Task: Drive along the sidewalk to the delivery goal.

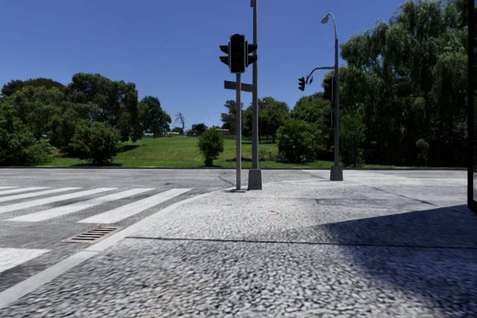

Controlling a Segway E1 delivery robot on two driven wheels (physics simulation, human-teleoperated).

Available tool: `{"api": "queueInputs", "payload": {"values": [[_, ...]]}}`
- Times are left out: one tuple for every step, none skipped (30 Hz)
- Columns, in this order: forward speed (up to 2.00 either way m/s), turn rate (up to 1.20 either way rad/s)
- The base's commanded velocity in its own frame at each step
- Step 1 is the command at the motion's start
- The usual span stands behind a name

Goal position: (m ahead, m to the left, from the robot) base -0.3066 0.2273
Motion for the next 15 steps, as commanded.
{"api": "queueInputs", "payload": {"values": [[0.0,0.0],[0.0,0.0],[0.0,0.0],[0.0,0.0],[0.0,0.0],[0.0,0.0],[0.0,0.0],[0.0,0.0],[0.0,0.0],[0.0,0.0],[0.0,0.0],[0.0,0.0],[0.0,0.0],[0.0,0.0],[0.0,0.0]]}}
